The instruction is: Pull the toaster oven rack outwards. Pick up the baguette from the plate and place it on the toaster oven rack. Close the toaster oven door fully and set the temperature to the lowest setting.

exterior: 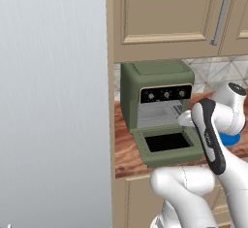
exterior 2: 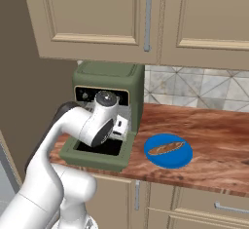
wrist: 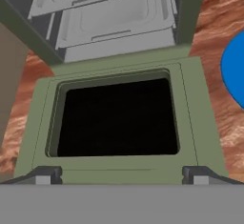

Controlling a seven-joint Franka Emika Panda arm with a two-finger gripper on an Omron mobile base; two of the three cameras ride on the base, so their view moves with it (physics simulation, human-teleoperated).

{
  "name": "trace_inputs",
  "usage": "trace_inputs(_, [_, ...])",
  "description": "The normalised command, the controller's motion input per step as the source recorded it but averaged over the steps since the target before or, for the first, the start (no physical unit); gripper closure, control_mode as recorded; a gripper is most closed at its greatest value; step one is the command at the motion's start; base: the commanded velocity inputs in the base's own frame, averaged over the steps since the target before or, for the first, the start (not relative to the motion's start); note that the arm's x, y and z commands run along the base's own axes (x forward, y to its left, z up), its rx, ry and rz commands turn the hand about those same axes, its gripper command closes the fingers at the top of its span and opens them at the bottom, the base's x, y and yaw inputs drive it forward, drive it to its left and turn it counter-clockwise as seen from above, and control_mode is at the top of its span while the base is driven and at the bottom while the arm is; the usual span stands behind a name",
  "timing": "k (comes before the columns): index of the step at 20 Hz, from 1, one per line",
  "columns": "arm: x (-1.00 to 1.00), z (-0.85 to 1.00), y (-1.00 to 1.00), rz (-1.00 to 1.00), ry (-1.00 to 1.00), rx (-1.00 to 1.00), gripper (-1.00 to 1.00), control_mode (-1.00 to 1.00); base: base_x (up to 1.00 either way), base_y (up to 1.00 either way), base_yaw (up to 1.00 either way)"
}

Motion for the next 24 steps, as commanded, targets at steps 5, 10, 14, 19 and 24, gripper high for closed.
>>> trace_inputs(5, [0.00, 0.00, 0.00, 0.00, -0.01, 0.19, -1.00, -1.00, 0.00, 0.00, 0.00])
trace_inputs(10, [0.08, 0.00, 0.00, 0.00, -0.01, 0.11, -1.00, -1.00, 0.00, 0.00, 0.00])
trace_inputs(14, [0.18, 0.00, 0.00, 0.00, 0.00, 0.01, -1.00, -1.00, 0.00, 0.00, 0.00])
trace_inputs(19, [0.17, 0.00, 0.00, 0.00, 0.00, 0.00, -1.00, -1.00, 0.00, 0.00, 0.00])
trace_inputs(24, [0.35, 0.00, 0.02, 0.00, 0.00, 0.00, -1.00, -1.00, 0.00, 0.00, 0.00])
